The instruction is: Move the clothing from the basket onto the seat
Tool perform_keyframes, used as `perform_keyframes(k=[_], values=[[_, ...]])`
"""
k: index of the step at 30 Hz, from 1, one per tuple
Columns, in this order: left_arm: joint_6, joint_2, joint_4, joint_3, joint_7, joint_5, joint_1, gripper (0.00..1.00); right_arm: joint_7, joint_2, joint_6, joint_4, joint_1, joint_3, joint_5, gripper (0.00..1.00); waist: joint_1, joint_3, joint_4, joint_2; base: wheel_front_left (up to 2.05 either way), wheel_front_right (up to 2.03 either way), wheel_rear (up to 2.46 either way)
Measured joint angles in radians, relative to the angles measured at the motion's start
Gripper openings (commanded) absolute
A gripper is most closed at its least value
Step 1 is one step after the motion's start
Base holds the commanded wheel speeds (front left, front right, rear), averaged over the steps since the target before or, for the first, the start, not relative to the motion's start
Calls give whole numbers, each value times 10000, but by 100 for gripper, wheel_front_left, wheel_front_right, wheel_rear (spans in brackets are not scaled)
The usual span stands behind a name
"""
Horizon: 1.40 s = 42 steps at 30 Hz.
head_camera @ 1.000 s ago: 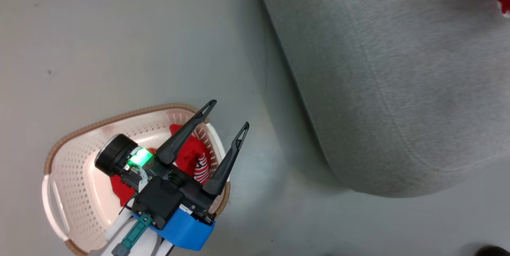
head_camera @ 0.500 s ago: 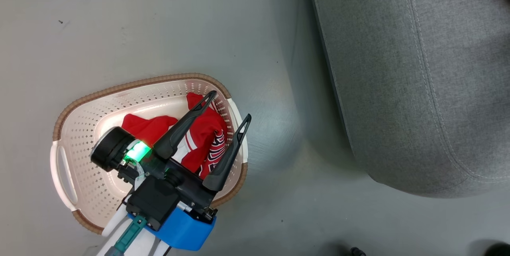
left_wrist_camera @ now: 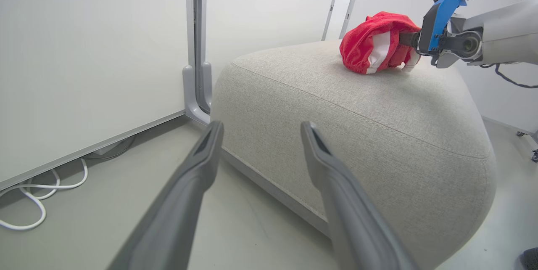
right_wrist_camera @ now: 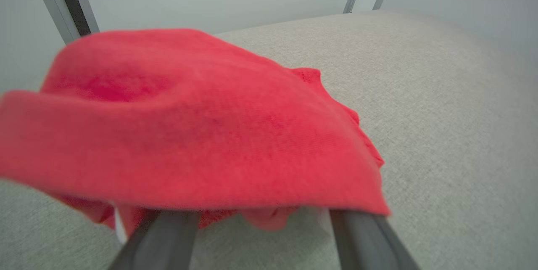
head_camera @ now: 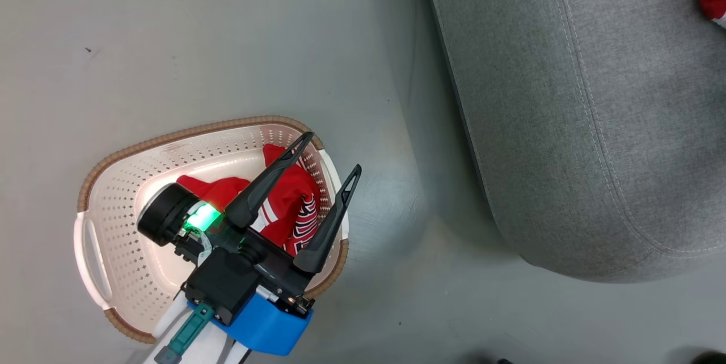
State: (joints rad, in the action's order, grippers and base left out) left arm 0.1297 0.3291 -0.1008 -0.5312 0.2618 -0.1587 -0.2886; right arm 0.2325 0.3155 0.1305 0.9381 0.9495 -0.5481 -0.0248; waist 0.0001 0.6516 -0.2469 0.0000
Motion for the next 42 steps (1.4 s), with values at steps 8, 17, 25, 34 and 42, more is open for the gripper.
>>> perform_keyframes(k=[8, 17, 25, 34, 42], values=[[0, -412, 265, 21, 0, -263, -5, 100, 67, 44, 0, 328, -337, 104, 420, 100, 0, -526, 146, 0, 0, 0, 0], [0, -1183, 738, 119, 0, -633, 139, 100, 98, -98, 0, 462, -1264, 267, 669, 100, 0, -1660, 513, 0, 0, 0, 0], [0, -1839, 1260, 669, 0, -880, 683, 100, 171, -167, 0, 217, -2445, 134, 487, 100, -2, -2879, 1004, 0, 0, 0, 0], [0, -2144, 2104, 1576, 0, -1011, 1472, 100, 257, -821, 0, -1057, -3713, 596, 360, 100, -3, -4218, 1483, 0, 0, 0, 0], [0, -2349, 2583, 2322, 0, -1058, 2296, 100, 188, -1511, 0, -3097, -5325, 1256, -12, 100, -3, -5354, 1905, 0, 0, 0, 0]])
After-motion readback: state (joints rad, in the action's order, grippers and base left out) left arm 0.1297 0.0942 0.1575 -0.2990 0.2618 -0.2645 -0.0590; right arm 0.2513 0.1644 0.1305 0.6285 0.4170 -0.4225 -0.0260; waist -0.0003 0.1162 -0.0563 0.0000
